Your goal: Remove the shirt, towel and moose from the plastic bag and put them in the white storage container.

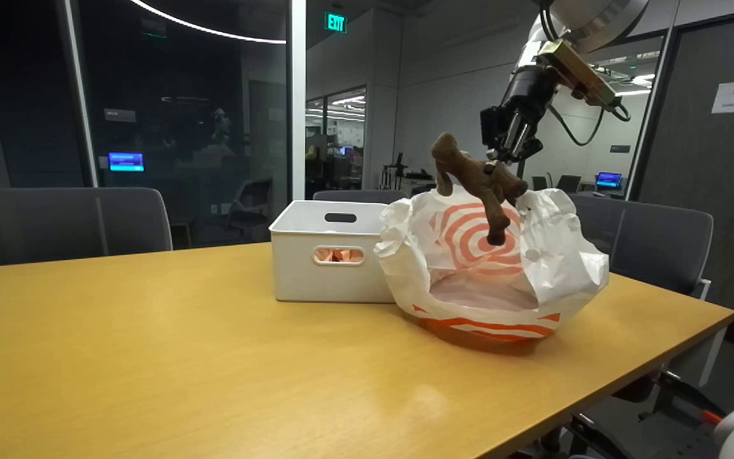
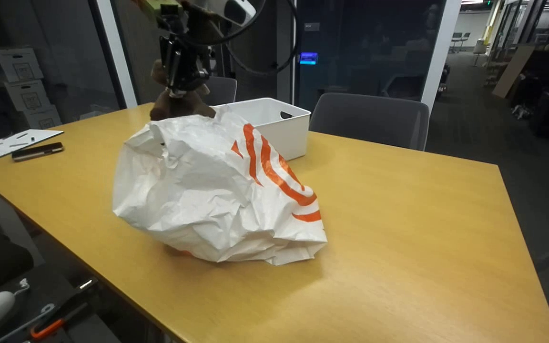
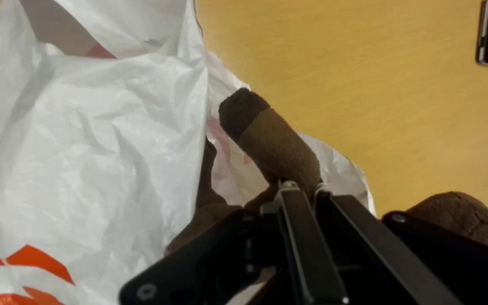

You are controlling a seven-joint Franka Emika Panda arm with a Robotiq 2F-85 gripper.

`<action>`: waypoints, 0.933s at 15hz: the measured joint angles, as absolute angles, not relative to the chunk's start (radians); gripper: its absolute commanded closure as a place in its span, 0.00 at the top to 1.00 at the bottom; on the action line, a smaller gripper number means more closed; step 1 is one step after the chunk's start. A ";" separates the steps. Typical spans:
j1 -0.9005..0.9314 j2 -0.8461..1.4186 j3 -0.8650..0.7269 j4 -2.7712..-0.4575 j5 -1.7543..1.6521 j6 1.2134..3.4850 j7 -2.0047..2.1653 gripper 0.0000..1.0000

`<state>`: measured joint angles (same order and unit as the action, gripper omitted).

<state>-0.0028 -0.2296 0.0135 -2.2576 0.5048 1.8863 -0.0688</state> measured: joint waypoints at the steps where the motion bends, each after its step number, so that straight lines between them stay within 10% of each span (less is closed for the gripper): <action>1: -0.001 -0.239 0.013 -2.261 0.523 1.921 -0.092 0.08; 14: 0.106 -0.210 0.121 -2.232 0.389 2.438 -0.146 0.08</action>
<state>0.1061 -0.2100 0.1210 -2.2318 0.3893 2.4379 -0.1463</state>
